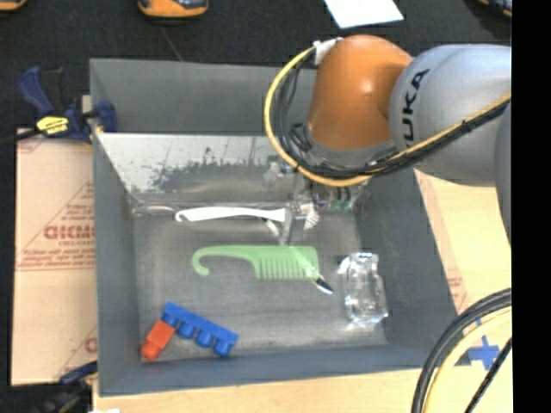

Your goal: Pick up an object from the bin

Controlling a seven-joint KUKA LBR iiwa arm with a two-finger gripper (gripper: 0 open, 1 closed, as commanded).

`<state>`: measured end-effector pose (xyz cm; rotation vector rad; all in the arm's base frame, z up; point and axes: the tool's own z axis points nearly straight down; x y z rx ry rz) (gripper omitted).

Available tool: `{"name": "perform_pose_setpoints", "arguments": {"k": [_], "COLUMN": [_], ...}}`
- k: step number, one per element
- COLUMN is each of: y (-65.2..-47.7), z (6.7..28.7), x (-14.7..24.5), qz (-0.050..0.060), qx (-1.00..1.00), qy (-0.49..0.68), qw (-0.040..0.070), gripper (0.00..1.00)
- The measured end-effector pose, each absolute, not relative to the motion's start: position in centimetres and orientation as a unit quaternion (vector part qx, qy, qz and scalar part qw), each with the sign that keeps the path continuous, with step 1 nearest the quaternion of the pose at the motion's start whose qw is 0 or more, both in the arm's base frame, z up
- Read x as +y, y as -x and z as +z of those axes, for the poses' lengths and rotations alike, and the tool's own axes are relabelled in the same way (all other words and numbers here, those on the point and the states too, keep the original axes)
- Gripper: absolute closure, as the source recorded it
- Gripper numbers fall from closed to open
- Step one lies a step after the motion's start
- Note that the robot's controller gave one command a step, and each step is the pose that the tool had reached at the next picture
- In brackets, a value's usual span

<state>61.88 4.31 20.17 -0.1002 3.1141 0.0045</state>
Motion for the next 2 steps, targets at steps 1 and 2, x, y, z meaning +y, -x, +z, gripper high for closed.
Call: {"name": "perform_pose_setpoints", "arguments": {"k": [1,2], "y": [-59.3,-61.4], "z": [25.6,26.7], "x": [4.9,6.1], "qz": [0.0,0.002], "qx": [0.999,0.999], "qy": [0.039,0.028], "qw": [0.01,0.017], "gripper": [0.0,0.0]}}
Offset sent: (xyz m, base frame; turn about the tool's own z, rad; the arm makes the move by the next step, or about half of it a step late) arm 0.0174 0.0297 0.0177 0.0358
